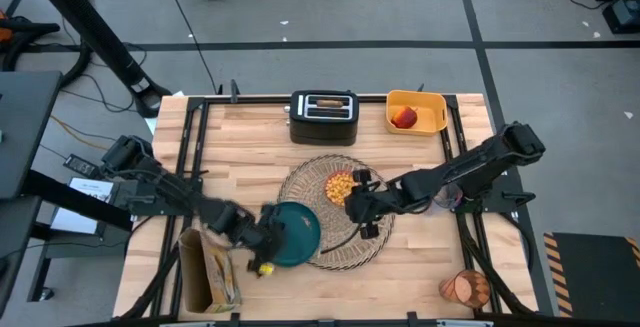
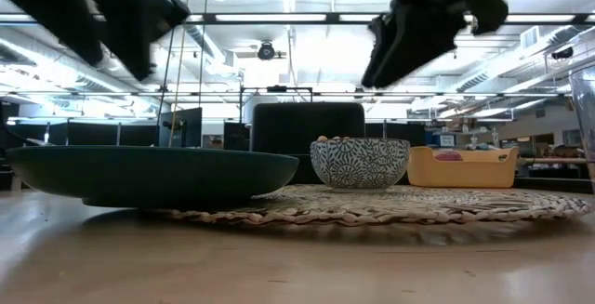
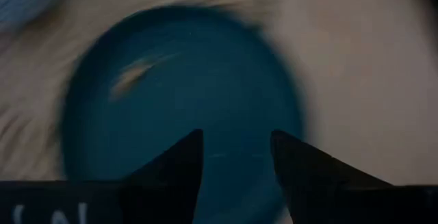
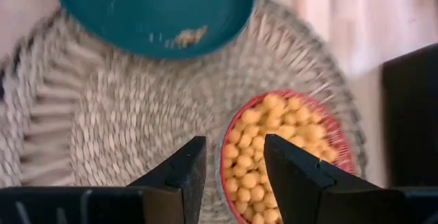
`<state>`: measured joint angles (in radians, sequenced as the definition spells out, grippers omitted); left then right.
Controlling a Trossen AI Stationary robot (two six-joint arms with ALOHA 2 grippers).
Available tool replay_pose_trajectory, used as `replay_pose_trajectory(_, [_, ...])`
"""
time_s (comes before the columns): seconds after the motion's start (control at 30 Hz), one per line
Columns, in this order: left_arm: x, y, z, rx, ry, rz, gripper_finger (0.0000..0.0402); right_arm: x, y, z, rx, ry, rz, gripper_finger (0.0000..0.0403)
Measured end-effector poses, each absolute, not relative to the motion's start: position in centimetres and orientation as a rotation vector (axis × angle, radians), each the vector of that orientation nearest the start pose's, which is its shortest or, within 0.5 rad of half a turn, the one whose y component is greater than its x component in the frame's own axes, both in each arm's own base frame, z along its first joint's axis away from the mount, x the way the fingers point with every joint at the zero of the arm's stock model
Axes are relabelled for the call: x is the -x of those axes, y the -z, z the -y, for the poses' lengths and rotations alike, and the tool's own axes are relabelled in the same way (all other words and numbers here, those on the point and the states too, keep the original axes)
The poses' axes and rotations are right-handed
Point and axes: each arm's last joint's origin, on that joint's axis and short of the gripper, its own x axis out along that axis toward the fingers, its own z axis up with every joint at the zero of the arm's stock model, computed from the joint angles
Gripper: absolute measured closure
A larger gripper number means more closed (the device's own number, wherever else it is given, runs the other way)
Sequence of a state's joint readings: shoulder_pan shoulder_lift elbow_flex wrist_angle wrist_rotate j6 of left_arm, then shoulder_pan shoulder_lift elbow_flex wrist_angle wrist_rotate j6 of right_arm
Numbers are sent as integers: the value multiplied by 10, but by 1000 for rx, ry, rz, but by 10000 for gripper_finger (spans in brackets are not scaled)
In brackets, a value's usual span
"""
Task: Arrange a breakfast setting
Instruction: Adjust the blue plate on the brown table mat
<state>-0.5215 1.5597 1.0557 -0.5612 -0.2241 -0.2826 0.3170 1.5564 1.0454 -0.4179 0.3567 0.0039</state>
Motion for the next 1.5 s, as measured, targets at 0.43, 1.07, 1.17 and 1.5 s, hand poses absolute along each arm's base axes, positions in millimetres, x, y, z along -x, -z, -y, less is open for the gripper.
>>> replay_pose_trajectory(0.43, [-264,-168,51,236,-284,-1299,230,-294,-239,-108,287,56,-778,249])
replay_pose_trajectory(1.07, [-261,-154,54,428,-244,-1292,328,-295,-238,-109,282,55,-776,250])
replay_pose_trajectory(1.17, [-263,-155,51,497,-234,-1288,382,-295,-238,-109,280,56,-773,250])
replay_pose_trajectory(1.5, [-284,-176,30,730,-285,-1194,386,-299,-243,-110,248,50,-714,250])
